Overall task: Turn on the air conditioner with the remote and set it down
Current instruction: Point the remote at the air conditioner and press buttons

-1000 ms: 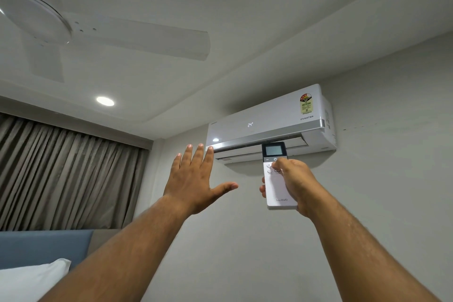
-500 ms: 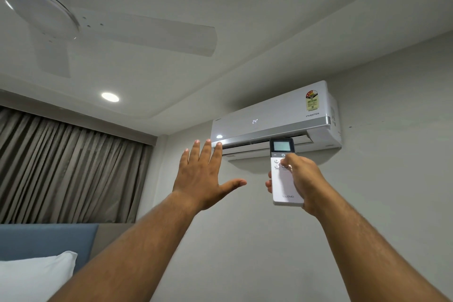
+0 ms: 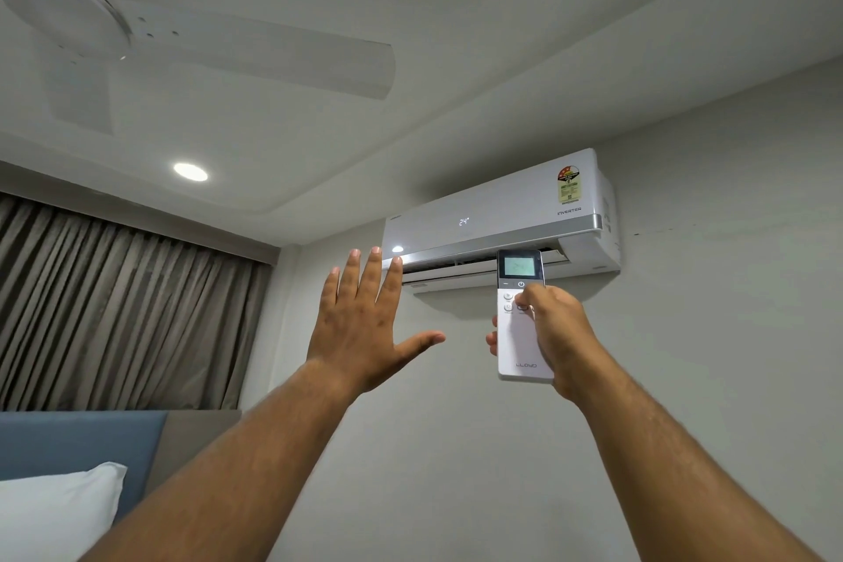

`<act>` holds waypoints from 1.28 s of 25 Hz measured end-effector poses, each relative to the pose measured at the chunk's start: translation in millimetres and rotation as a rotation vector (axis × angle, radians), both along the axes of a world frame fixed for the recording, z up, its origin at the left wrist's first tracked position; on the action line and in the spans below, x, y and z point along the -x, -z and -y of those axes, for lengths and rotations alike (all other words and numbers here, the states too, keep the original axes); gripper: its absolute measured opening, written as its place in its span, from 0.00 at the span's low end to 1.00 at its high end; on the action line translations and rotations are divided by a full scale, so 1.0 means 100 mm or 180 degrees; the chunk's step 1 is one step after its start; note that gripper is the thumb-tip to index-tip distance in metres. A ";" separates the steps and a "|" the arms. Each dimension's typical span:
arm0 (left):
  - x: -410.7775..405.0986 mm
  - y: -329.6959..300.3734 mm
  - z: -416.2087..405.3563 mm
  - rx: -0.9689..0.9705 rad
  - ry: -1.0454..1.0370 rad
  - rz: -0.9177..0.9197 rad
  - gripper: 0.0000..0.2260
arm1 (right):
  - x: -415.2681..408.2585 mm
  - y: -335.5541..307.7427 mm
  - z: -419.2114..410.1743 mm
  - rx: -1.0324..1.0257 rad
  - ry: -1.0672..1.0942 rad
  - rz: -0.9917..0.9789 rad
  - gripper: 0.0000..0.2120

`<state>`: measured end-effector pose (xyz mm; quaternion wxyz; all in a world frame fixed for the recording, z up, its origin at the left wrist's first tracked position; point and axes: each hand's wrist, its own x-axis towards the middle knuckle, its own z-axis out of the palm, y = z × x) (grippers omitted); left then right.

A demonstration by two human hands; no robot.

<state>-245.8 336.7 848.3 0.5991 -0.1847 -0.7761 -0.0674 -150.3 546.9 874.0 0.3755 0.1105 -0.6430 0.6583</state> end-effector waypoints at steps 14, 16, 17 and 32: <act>0.01 0.10 0.01 -0.0040 -0.0026 0.0040 0.47 | -0.02 0.16 -0.01 -0.0125 -0.0036 -0.0053 0.06; 0.01 0.09 0.02 -0.0046 -0.0038 0.0026 0.47 | -0.03 0.15 0.01 -0.0122 -0.0053 -0.0054 0.06; 0.01 0.08 0.02 -0.0047 -0.0044 0.0017 0.47 | -0.04 0.14 0.02 -0.0123 -0.0060 -0.0056 0.06; -0.18 0.03 0.17 -0.0055 -0.0112 -0.0022 0.49 | -0.24 0.11 0.21 -0.0273 -0.0087 -0.0256 0.05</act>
